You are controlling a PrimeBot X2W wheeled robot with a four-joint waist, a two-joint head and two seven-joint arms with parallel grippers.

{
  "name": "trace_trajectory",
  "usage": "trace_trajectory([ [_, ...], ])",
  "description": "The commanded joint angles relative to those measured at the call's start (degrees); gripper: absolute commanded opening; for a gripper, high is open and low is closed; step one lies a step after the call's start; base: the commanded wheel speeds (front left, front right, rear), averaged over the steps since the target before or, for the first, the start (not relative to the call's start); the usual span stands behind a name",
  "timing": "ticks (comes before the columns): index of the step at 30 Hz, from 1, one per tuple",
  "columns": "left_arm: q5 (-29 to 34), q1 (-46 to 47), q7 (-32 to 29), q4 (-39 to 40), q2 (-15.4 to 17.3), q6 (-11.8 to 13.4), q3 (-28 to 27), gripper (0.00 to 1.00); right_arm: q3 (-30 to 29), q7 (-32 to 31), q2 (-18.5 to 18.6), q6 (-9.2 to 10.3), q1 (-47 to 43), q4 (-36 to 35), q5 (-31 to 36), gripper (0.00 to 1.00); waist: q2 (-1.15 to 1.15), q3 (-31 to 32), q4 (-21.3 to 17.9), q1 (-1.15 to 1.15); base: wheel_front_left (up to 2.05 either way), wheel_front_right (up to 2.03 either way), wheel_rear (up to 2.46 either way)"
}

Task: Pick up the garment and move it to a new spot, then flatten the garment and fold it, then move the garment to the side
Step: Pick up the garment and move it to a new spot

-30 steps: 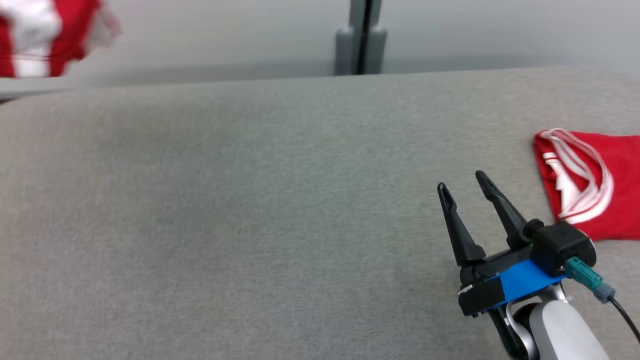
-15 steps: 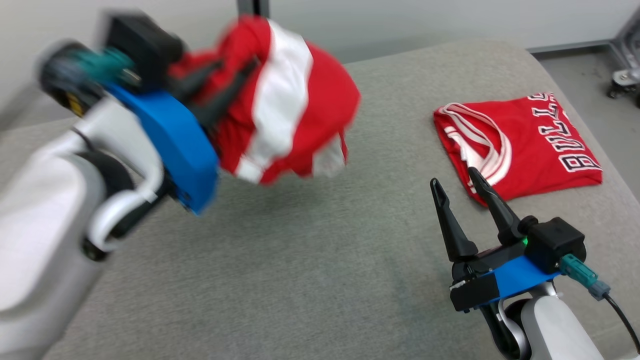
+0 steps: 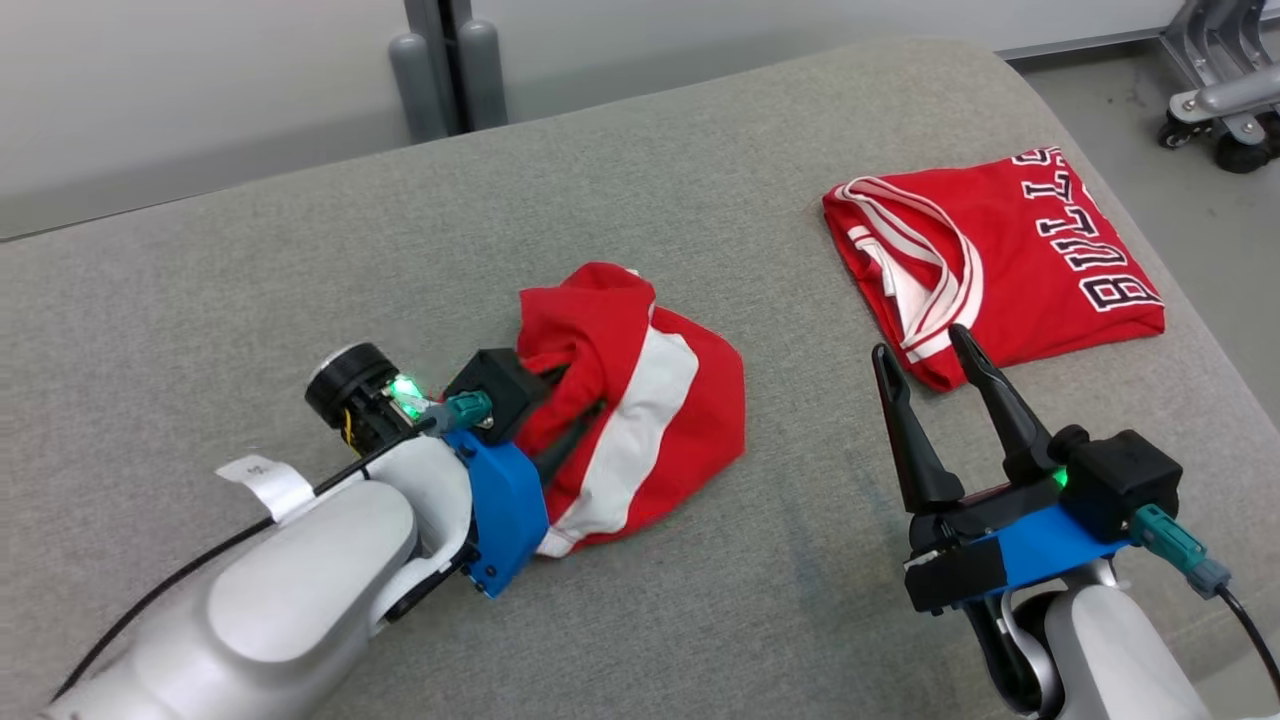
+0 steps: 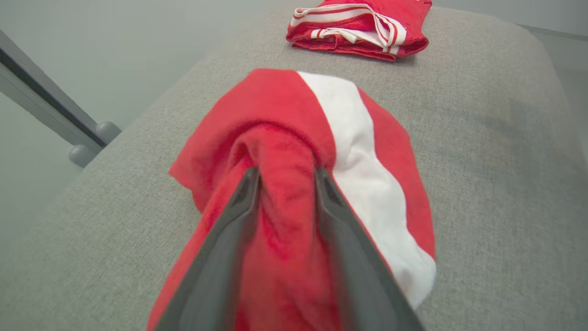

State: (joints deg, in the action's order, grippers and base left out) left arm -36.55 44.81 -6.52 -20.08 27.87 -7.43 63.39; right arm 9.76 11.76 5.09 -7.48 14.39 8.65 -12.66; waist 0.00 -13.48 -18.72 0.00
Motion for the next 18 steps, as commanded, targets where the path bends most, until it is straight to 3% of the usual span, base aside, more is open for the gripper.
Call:
trace_trajectory([
  [1,-0.2,-0.4,1.5,-1.7,-0.9,0.0,-0.4,1.00,-0.3,0.3,-0.1,-0.03,-0.5,0.1,0.4,1.00,0.00,0.1,0.5,0.00,0.00,0.00,0.00],
  [8,-4.1,-5.1,12.3,-7.3,-5.9,4.3,-5.1,1.00,-2.3,-0.7,0.6,-0.03,-1.9,-0.8,1.0,1.00,0.00,2.2,4.7,0.00,0.00,0.00,0.00],
  [14,-8.9,-12.7,20.7,-4.0,-5.4,9.6,-12.9,1.00,-3.3,-1.8,1.0,-0.03,-3.3,-1.6,1.0,1.00,0.00,4.5,8.6,0.00,0.00,0.00,0.00],
  [18,-8.7,-19.1,21.8,2.3,-5.2,13.6,-22.8,1.00,-4.3,-2.4,1.0,-0.03,-4.4,-2.2,1.1,1.00,0.00,5.8,10.5,0.00,0.00,0.00,0.00],
])
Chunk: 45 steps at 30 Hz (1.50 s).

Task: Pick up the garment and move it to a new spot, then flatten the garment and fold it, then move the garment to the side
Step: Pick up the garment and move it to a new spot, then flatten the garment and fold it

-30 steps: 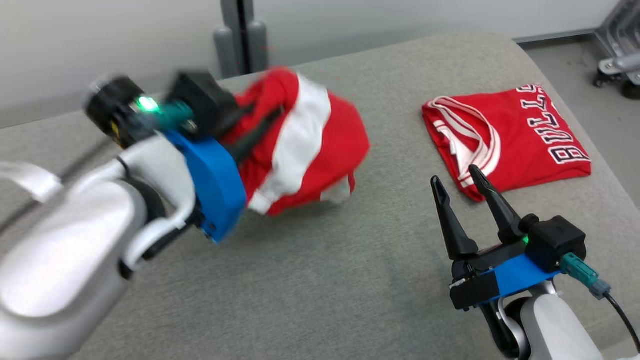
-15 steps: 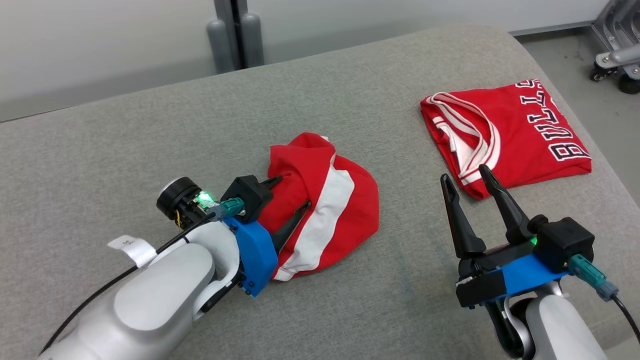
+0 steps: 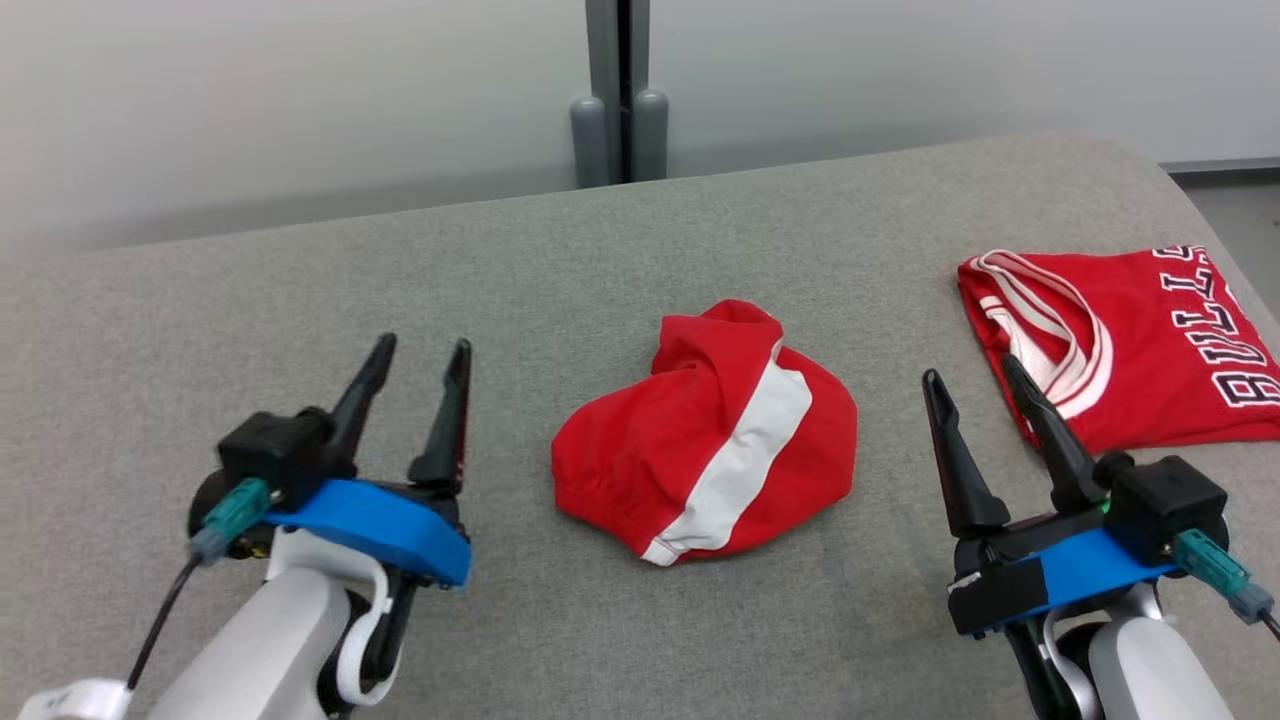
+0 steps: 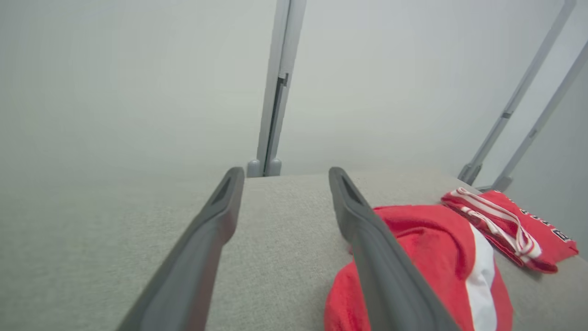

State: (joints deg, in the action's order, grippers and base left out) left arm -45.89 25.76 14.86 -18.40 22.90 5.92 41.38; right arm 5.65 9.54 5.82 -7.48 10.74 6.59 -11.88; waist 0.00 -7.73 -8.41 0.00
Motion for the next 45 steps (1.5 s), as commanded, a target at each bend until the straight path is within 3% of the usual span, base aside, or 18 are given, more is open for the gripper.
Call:
trace_trajectory([
  [1,1.8,-2.6,0.3,2.7,-0.4,1.1,-4.0,1.00,-0.4,-0.3,0.3,-0.03,-1.2,-0.2,0.3,1.00,0.00,0.3,0.7,0.00,0.00,0.00,0.00],
  [4,6.5,-10.2,0.3,7.7,-1.6,2.6,-12.6,1.00,-1.2,-0.8,0.1,-0.03,-2.6,-0.4,0.3,1.00,0.00,1.1,2.0,0.00,0.00,0.00,0.00],
  [8,12.2,-18.2,0.4,11.6,-4.1,2.2,-20.9,1.00,-1.7,-1.4,0.0,-0.03,-4.4,-0.4,0.3,1.00,0.00,2.2,3.1,0.00,0.00,0.00,0.00],
  [19,20.7,-28.2,0.4,12.4,-7.6,-0.8,-30.1,1.00,-2.4,-2.6,-0.2,-0.03,-6.9,1.2,0.1,1.00,0.00,4.3,3.6,0.00,0.00,0.00,0.00],
  [31,24.2,-28.3,0.4,11.3,-11.1,-4.3,-31.8,1.00,-2.4,-2.8,-0.7,-0.03,-7.0,1.4,0.2,1.00,0.00,4.1,4.1,0.00,0.00,0.00,0.00],
  [40,25.3,-26.7,0.4,11.4,-11.8,-4.6,-32.1,1.00,-1.7,-2.3,-1.1,-0.03,-6.1,1.6,0.1,1.00,0.00,3.1,3.9,0.00,0.00,0.00,0.00],
  [44,26.5,-24.4,-0.6,11.4,-11.8,-6.3,-29.3,1.00,-1.2,-2.2,-1.2,-0.03,-5.2,1.7,0.2,1.00,0.00,2.3,3.6,0.00,0.00,0.00,0.00],
  [45,27.0,-23.1,-2.1,10.8,-12.2,-7.8,-26.8,1.00,-0.8,-2.1,-1.2,-0.03,-4.9,1.7,0.2,1.00,0.00,1.8,3.3,0.00,0.00,0.00,0.00],
])
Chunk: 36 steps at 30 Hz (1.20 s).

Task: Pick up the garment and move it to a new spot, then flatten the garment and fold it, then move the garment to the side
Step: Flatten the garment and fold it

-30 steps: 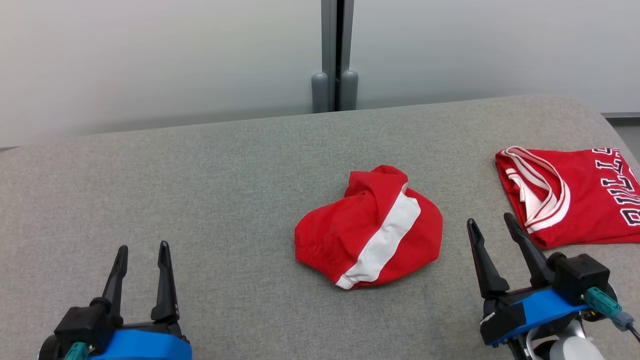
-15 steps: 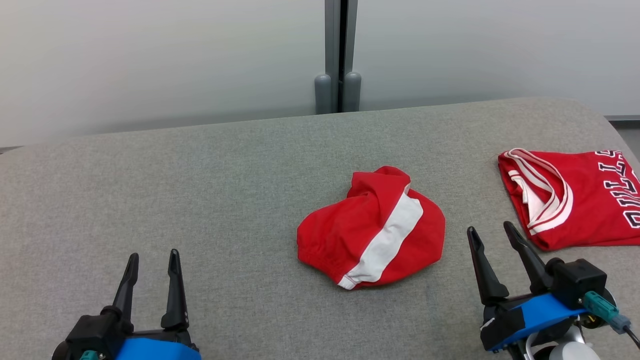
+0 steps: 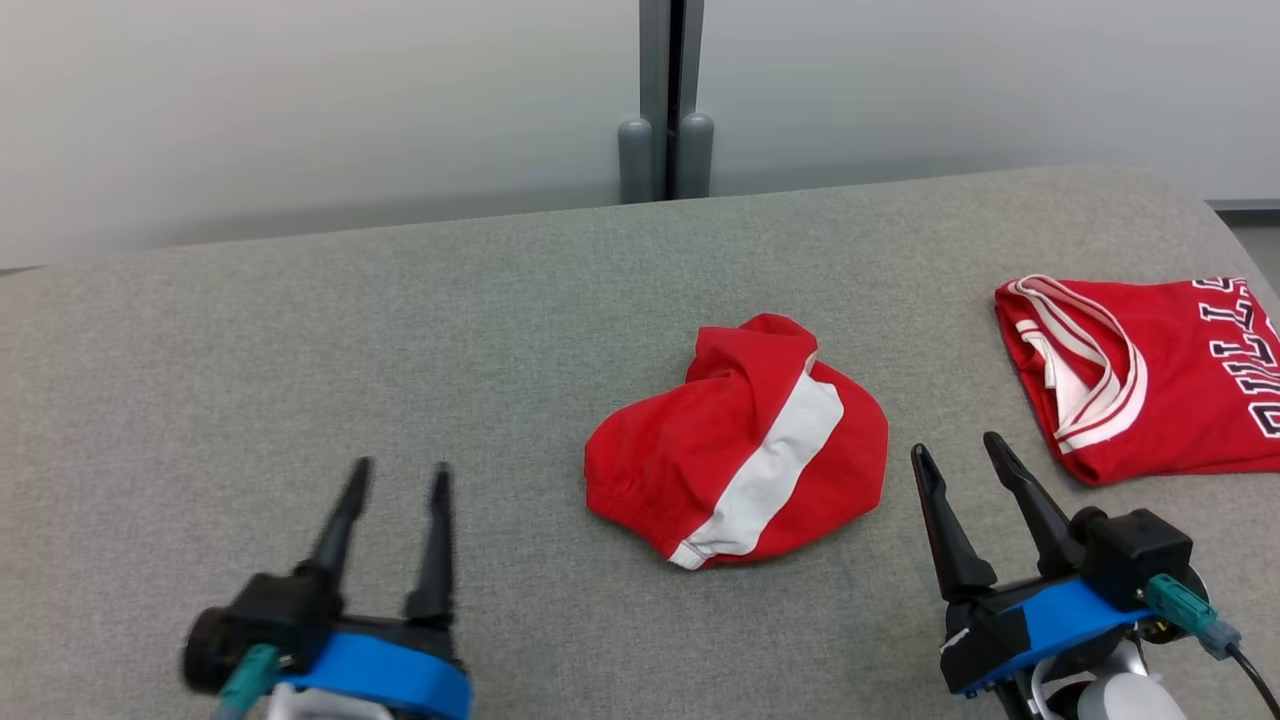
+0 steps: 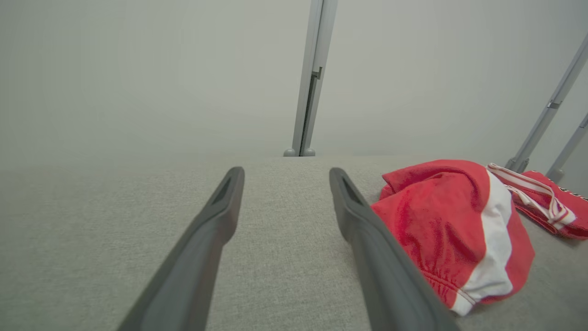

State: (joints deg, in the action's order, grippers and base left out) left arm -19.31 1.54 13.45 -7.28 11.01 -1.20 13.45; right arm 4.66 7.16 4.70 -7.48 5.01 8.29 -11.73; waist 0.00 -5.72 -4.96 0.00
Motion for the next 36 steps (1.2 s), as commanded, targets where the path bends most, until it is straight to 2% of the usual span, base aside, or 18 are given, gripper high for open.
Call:
trace_trajectory([
  [1,0.4,1.1,-0.7,-0.3,-0.3,-0.7,1.2,1.00,0.2,0.3,-0.1,-0.03,0.8,0.0,0.0,1.00,0.00,-0.3,-0.1,0.00,0.00,0.00,0.00],
  [2,0.1,2.1,-2.4,-1.5,-1.1,-2.5,3.9,1.00,0.5,0.5,0.0,-0.03,1.2,0.3,-0.1,1.00,0.00,-0.7,-0.5,0.00,0.00,0.00,0.00],
  [5,-0.7,2.9,-3.8,-3.5,-2.0,-3.8,6.2,1.00,1.0,0.6,0.0,-0.03,1.9,0.5,-0.2,1.00,0.00,-1.1,-1.0,0.00,0.00,0.00,0.00],
  [10,-3.1,5.4,-8.0,-10.8,-4.2,-5.9,13.4,1.00,2.3,1.2,-0.3,-0.03,2.6,1.3,-0.5,1.00,0.00,-2.2,-2.5,0.00,0.00,0.00,0.00],
  [19,-14.5,11.1,-12.6,-19.6,-6.5,-6.4,21.5,1.00,2.8,2.1,-0.5,-0.03,4.1,2.1,-0.7,1.00,0.00,-3.7,-4.7,0.00,0.00,0.00,0.00],
  [26,-21.1,16.0,-10.7,-22.9,-6.0,-6.4,23.4,1.00,2.8,2.5,-0.7,-0.03,4.0,2.7,-0.7,1.00,0.00,-3.9,-6.1,0.00,0.00,0.00,0.00],
  [27,-21.5,16.5,-10.3,-22.9,-5.6,-6.4,23.7,0.76,2.7,2.5,-0.8,-0.03,3.9,2.7,-0.7,1.00,0.00,-3.9,-6.2,0.00,0.00,0.00,0.00],
  [28,-22.0,17.2,-9.6,-22.7,-5.1,-6.4,23.9,0.00,2.7,2.6,-0.8,-0.03,3.9,2.7,-0.8,1.00,0.00,-3.9,-6.4,0.00,0.00,0.00,0.00],
  [33,-23.7,19.3,-5.8,-21.1,-2.3,-6.4,24.7,0.00,2.2,2.6,-0.9,-0.03,3.4,2.9,-0.7,1.00,0.00,-3.4,-6.4,0.00,0.00,0.00,0.00],
  [36,-23.9,21.8,-5.6,-19.0,-0.2,-6.4,25.4,0.00,2.0,2.6,-1.0,-0.03,3.0,2.9,-0.7,1.00,0.00,-2.9,-6.3,0.00,0.00,0.00,0.00],
])
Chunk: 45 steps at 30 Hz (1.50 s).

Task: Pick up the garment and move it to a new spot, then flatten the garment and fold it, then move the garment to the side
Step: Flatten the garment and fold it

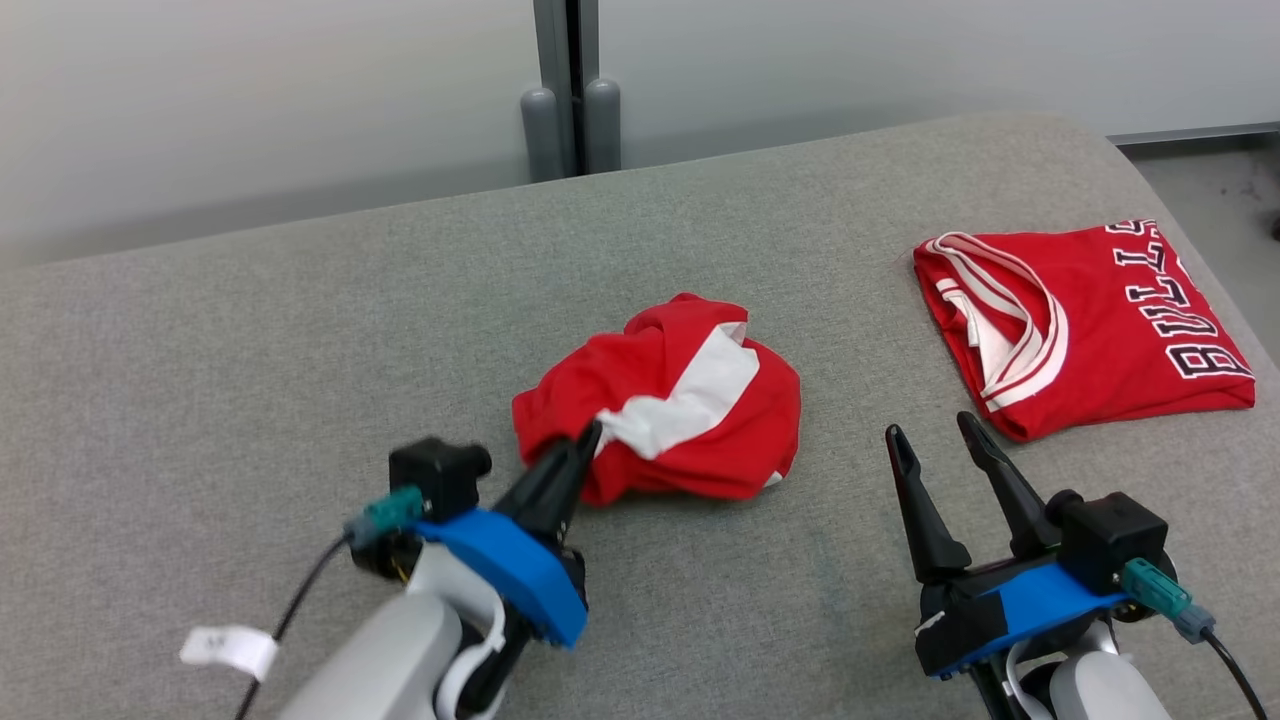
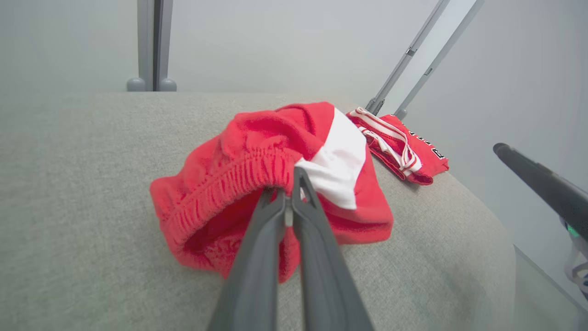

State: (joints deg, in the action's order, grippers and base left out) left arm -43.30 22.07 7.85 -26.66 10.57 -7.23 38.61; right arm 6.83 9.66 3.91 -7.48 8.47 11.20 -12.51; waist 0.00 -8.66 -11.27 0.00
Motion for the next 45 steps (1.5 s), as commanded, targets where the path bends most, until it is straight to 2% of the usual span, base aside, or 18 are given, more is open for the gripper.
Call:
trace_trajectory([
  [1,0.4,2.7,-0.5,1.3,1.3,-0.3,0.6,0.00,-0.1,0.2,-0.2,-0.03,-0.5,0.0,-0.1,1.00,0.00,0.2,0.1,0.00,0.00,0.00,0.00],
  [4,0.3,8.4,-2.9,4.5,4.4,-0.2,2.1,0.00,0.3,0.3,-0.2,-0.03,-0.1,0.0,-0.3,1.00,0.00,0.4,0.1,0.00,0.00,0.00,0.00],
  [7,-3.1,14.7,-5.0,7.8,7.1,-0.2,2.3,0.00,1.3,0.1,-0.3,-0.03,0.5,0.3,-0.5,1.00,0.00,0.4,-0.8,0.00,0.00,0.00,0.00],
  [17,-11.8,34.7,-13.4,14.5,20.4,-0.2,9.0,0.00,3.4,1.3,-0.5,-0.03,2.5,1.3,-1.4,1.00,0.00,-1.3,-7.4,0.00,0.00,0.00,0.00],
  [25,-22.2,44.7,-13.6,25.5,22.9,-0.2,15.5,0.00,2.5,3.1,-0.8,-0.03,3.7,2.5,-1.9,1.00,0.00,-3.3,-7.8,0.00,0.00,0.00,0.00],
  [27,-25.3,44.7,-14.2,28.2,24.2,-0.2,18.0,0.00,2.4,3.4,-0.8,-0.03,4.1,2.8,-2.0,1.00,0.00,-3.7,-7.2,0.00,0.00,0.00,0.00],
  [30,-28.0,42.5,-16.0,29.3,28.0,-0.2,22.8,0.00,2.4,3.6,-0.9,-0.03,4.5,3.2,-2.0,1.00,0.00,-4.1,-5.9,0.00,0.00,0.00,0.00],
  [36,-25.7,36.6,-16.0,24.7,34.7,-0.2,31.7,0.00,3.3,3.9,-0.9,-0.03,5.8,3.6,-1.8,1.00,0.00,-4.5,-3.3,0.00,0.00,0.00,0.00],
  [39,-24.4,32.4,-14.2,20.9,35.3,-0.2,33.4,0.00,2.9,3.8,-0.9,-0.03,6.0,3.7,-1.6,1.00,0.00,-4.6,-1.9,0.00,0.00,0.00,0.00],
  [45,-21.9,25.3,-8.4,12.8,32.6,0.7,34.0,0.00,2.1,3.1,-0.5,-0.03,5.4,3.3,-0.9,1.00,0.00,-4.0,0.4,0.00,0.00,0.00,0.00],
])
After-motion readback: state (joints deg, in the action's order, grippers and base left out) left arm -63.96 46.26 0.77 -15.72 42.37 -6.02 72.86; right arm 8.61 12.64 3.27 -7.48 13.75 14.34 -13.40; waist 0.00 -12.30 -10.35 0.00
